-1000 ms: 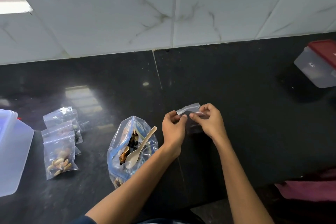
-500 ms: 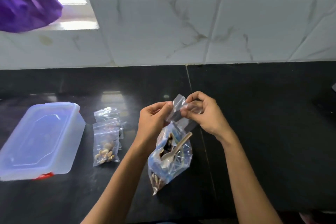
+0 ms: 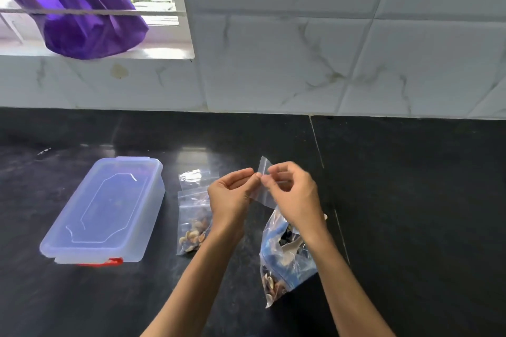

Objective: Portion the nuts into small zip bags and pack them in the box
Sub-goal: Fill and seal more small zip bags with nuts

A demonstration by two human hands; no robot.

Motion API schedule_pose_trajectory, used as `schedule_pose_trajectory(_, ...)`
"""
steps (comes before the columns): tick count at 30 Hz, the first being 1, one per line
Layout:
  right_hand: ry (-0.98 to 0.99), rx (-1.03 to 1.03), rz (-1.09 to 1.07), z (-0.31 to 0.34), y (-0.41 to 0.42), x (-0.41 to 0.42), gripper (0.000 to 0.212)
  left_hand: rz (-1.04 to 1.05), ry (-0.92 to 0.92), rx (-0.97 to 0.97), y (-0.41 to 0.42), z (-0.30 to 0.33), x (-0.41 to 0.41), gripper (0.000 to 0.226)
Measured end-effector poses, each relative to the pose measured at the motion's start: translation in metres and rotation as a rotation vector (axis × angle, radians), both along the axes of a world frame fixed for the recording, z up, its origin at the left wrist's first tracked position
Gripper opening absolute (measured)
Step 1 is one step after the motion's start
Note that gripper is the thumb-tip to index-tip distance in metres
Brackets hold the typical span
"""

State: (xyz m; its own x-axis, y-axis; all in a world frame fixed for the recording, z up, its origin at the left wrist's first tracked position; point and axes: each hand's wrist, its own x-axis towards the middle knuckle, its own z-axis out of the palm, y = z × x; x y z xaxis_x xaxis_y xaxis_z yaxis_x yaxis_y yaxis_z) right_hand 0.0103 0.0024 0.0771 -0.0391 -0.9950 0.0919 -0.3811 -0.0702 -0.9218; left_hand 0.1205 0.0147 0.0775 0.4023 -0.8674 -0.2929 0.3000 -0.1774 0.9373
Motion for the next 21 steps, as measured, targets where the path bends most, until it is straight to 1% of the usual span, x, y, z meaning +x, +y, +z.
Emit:
schedule_pose_trajectory(3, -0.025, 0.041, 0.051, 0.000, -0.006, 0.013, 0.013, 0.037, 0.092, -0.021, -0.007, 0.003, 0.004, 0.017)
schedule_pose_trajectory(6, -0.105, 0.098, 0.103, 0.001, -0.011, 0.016, 0.017, 0.029, 0.145, -0.027, -0.010, 0.006, 0.010, 0.018)
schedule_pose_trajectory(8, -0.176, 0.162, 0.110, 0.004, -0.015, 0.015, 0.021, 0.004, 0.130, -0.035, -0.011, 0.005, 0.013, 0.019)
schedule_pose_trajectory(11, -0.249, 0.244, 0.099, 0.010, -0.017, 0.014, 0.023, -0.049, 0.054, -0.039, -0.012, 0.003, 0.017, 0.018)
schedule_pose_trajectory(13, -0.251, 0.269, 0.084, 0.012, -0.019, 0.013, 0.021, -0.097, 0.006, -0.055, -0.011, 0.002, 0.017, 0.017)
schedule_pose_trajectory(17, -0.256, 0.333, 0.070, 0.012, -0.021, 0.009, 0.019, -0.210, 0.011, -0.049, -0.012, 0.001, 0.020, 0.017)
schedule_pose_trajectory(19, -0.290, 0.362, 0.096, 0.012, -0.022, 0.005, 0.019, -0.259, 0.026, -0.016, -0.014, 0.002, 0.023, 0.013)
schedule_pose_trajectory(21, -0.278, 0.338, 0.135, 0.010, -0.024, 0.003, 0.016, -0.311, 0.014, 0.002, -0.015, 0.003, 0.025, 0.008)
